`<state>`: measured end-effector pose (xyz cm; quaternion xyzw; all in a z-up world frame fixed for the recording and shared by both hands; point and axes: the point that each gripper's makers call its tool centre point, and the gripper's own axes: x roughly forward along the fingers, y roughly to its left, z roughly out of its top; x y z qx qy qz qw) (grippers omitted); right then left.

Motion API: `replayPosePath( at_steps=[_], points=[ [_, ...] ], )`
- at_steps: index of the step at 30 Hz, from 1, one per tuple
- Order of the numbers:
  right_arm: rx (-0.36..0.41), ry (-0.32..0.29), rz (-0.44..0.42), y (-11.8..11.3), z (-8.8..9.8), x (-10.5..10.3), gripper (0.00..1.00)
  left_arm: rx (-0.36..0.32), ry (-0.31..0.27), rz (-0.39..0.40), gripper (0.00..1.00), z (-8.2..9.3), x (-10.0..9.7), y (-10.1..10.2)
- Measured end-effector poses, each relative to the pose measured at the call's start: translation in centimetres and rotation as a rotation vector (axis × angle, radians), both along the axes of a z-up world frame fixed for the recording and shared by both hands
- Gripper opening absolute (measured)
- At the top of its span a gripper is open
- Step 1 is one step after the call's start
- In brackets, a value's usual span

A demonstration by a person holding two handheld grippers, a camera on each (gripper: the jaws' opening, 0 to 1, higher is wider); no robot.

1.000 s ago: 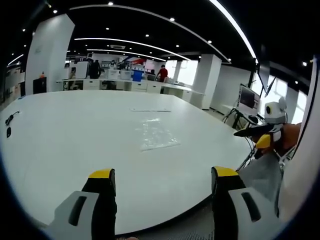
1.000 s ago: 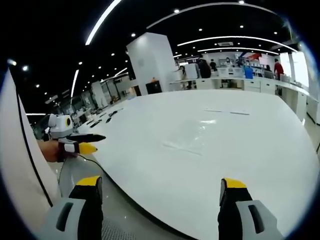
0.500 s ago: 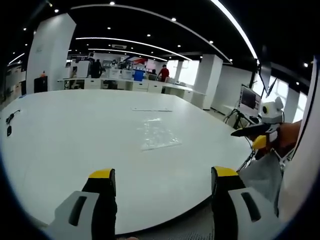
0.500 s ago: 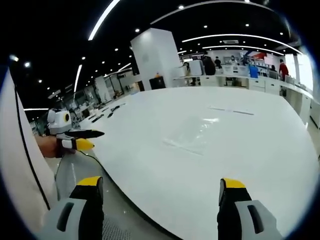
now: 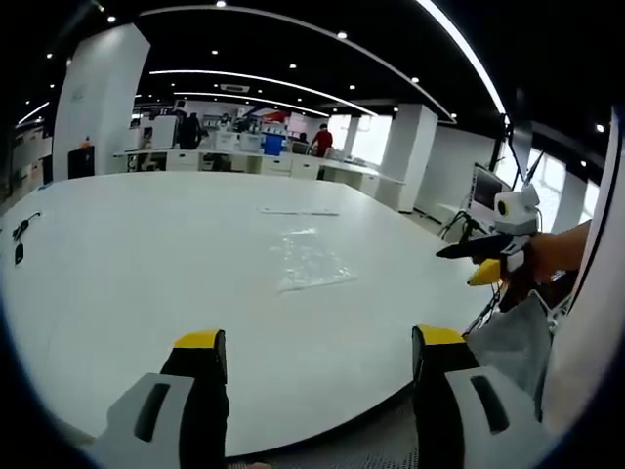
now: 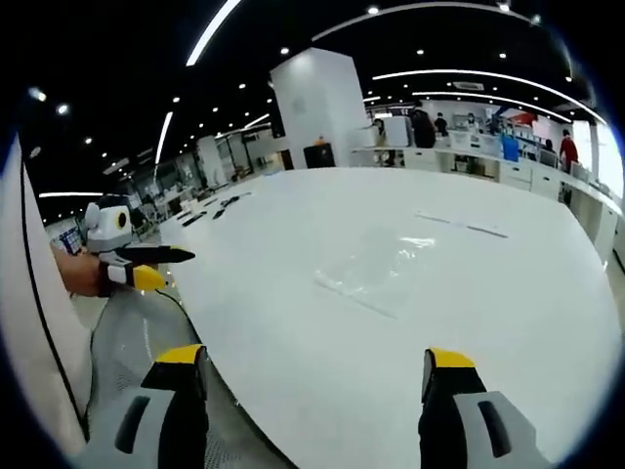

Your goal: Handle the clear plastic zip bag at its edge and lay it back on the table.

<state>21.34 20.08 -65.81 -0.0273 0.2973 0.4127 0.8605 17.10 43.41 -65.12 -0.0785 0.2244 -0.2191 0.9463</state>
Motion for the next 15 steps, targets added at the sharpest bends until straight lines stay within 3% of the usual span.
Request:
replayPosePath(
  at_steps=[15],
  points=[
    [-0.038, 0.005, 0.074, 1.7, -2.0, 3.7, 0.84, 0.013, 0.007, 0.020, 0.76, 0.3, 0.1, -0.3]
  ],
)
